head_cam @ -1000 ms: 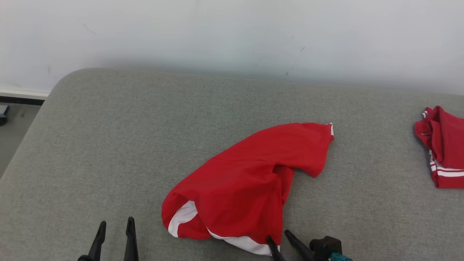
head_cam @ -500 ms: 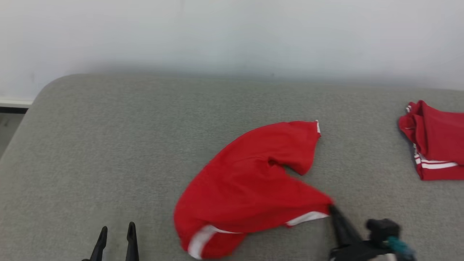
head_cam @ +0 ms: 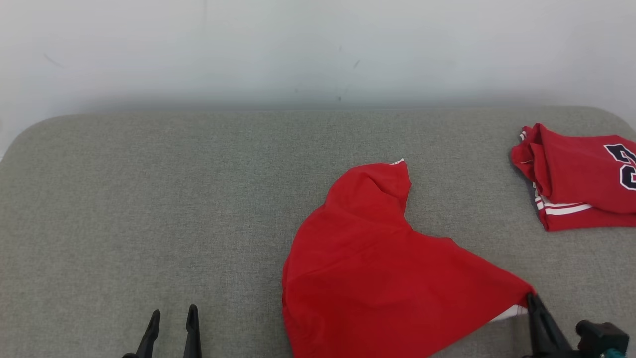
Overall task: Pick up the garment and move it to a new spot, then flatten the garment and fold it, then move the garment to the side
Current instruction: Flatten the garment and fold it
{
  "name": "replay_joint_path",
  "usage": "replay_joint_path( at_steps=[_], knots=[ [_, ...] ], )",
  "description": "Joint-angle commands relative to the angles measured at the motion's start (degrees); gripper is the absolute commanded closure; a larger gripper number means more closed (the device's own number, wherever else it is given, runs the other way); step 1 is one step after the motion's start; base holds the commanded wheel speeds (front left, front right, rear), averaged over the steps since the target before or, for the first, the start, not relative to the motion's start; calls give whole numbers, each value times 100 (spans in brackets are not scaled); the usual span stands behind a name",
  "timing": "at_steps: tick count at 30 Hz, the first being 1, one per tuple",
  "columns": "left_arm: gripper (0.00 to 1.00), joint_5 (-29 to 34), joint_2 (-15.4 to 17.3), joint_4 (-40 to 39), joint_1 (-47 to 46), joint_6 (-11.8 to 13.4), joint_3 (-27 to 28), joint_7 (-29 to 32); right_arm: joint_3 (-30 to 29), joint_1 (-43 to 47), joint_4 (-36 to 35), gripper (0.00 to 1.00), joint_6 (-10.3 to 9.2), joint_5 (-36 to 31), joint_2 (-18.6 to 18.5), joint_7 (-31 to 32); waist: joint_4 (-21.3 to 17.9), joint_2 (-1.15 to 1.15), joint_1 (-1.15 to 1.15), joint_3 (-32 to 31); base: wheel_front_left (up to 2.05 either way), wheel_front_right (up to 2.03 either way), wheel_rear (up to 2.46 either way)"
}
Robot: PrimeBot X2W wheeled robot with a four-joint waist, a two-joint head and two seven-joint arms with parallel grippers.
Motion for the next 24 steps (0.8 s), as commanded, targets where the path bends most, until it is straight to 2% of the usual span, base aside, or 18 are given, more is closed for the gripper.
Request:
replay_joint_path(
  at_steps=[1,2,3,4,8,17,20,24],
  knots=[
    [0,-43,-10,20,-26,8,-30,-15,52,65,33,100,4,20,1,-2,9,0,0,-7,0,0,0],
    [0,-45,-9,28,-20,8,-50,-15,83,81,90,100,4,45,8,-2,18,0,0,-13,0,0,0],
    [0,-49,-10,38,-16,8,-76,-15,95,82,157,81,4,66,16,-3,32,0,0,-21,0,0,0],
    [0,-50,-12,45,-11,8,-102,-15,121,62,195,0,4,66,23,-3,46,0,0,-30,0,0,0],
    [0,-50,-9,76,56,8,-166,-15,297,34,119,0,4,159,29,-3,101,0,0,-106,0,0,0],
    [0,-6,18,27,205,8,-295,-15,24,313,-844,0,4,-47,58,-3,47,0,0,-224,0,0,0],
    [0,4,45,11,249,8,-531,-15,-42,413,-1133,0,4,-168,209,-2,11,0,0,-228,0,0,0],
    [0,46,207,21,324,8,-1260,-15,-13,447,-1261,0,4,-225,362,-2,-25,0,0,-216,0,0,0]
  ],
)
